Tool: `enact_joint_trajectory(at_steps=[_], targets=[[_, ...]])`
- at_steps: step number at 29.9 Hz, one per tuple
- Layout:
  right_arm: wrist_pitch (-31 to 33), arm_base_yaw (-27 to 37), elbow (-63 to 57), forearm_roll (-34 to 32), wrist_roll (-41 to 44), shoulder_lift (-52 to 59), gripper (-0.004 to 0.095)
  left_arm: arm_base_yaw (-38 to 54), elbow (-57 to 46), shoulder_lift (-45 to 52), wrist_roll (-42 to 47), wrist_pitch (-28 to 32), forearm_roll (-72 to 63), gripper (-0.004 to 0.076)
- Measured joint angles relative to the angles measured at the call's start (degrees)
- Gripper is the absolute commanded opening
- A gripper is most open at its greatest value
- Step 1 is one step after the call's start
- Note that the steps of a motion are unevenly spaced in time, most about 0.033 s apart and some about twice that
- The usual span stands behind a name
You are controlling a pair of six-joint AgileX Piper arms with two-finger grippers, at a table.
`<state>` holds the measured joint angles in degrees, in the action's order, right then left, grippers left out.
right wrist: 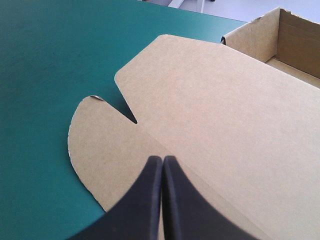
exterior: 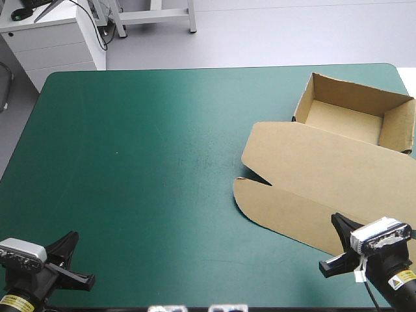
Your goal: Fold the box
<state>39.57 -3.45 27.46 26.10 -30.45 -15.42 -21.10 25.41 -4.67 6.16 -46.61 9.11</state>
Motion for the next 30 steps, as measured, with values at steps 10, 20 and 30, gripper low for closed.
enact_joint_trajectory(at_steps=[10,20,30], targets=[[-1.07,0.0,-4.71,-13.46,13.83,9.07,-0.0014,0.0,-1.6,1.9,0.0,1.0,-0.14,-0.0008],[0.96,0.0,-4.83,-14.89,15.5,10.2,-0.0014,0.0,-1.66,1.95,0.0,1.13,-0.19,-0.0008],[1.03,0.0,-4.83,-14.89,15.69,10.19,-0.0014,0.0,-1.86,1.95,0.0,2.12,-0.01,-0.0008]])
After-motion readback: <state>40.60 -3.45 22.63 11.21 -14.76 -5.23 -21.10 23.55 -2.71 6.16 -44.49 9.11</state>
